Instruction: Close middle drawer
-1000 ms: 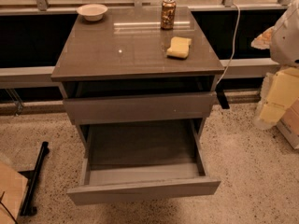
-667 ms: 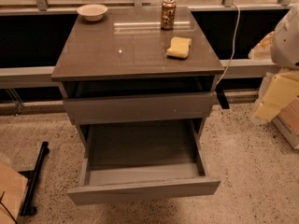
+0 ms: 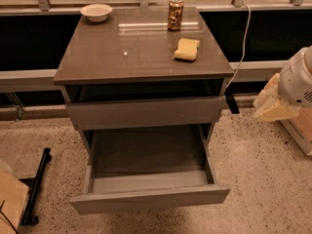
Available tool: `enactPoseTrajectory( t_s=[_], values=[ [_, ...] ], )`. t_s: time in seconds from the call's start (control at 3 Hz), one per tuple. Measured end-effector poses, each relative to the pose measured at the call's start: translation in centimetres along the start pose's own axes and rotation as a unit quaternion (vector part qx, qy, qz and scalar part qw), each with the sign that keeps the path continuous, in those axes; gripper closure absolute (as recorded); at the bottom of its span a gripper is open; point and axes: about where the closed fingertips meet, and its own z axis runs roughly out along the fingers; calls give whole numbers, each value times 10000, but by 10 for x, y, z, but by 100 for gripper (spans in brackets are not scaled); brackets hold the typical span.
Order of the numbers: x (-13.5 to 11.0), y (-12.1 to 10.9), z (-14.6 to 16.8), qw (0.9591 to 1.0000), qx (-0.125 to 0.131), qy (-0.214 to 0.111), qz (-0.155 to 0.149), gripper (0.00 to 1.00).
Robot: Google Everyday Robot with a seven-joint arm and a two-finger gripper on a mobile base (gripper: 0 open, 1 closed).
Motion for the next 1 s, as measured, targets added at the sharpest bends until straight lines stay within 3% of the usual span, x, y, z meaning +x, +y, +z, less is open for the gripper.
enactPoseTrajectory(
  t_s=[0.33,0.67,1.0],
  values=[
    [-1,-6,4,9999,99,-49,16,88],
    [-1,5,20,9999,-110,31,49,100],
    [7,31,53,9990,-389,81,185,100]
  ],
)
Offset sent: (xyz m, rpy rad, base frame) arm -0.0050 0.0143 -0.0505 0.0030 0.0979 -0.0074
